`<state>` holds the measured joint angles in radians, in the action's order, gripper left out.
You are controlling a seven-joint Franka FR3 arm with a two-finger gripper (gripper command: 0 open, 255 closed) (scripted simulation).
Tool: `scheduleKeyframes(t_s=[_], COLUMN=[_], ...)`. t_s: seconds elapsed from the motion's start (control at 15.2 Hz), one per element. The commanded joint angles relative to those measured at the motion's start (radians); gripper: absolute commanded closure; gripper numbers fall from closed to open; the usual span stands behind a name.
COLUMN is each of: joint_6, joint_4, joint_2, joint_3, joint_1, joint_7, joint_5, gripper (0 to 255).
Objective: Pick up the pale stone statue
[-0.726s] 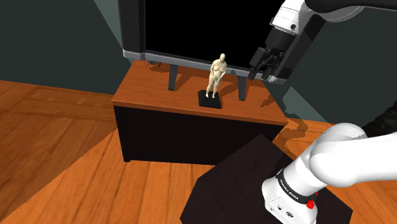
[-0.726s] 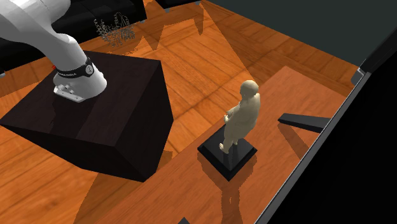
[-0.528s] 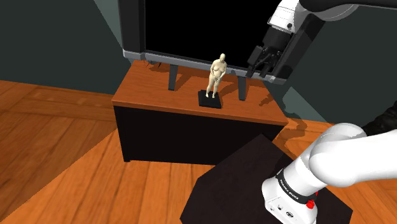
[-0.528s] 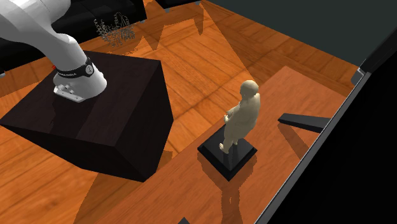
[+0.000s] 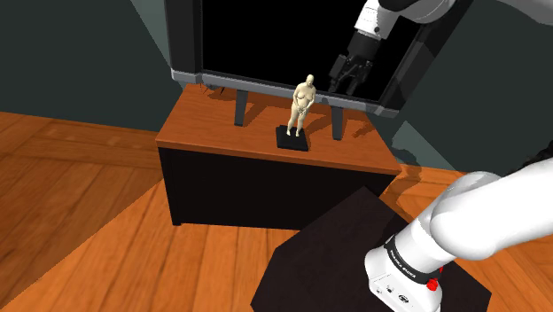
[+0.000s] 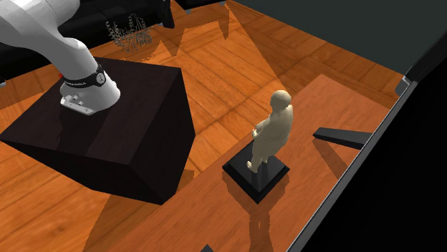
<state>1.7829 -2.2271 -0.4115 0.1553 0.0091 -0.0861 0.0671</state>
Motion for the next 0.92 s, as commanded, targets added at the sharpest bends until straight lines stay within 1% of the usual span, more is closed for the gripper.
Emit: scheduleKeyframes(t_s=[0.0,0.46,0.86], joint_6=[0.018,0.026,-0.018], joint_4=[0.064,0.319,0.600], joint_2=[0.084,0.355,0.602], joint_3=[0.020,0.073,0.099], joint_1=[-0.003,-0.017,-0.052], joint_7=[-0.031,-0.125,-0.197], joint_5=[0.000,0.026,0.071], gripper=[0,0,0])
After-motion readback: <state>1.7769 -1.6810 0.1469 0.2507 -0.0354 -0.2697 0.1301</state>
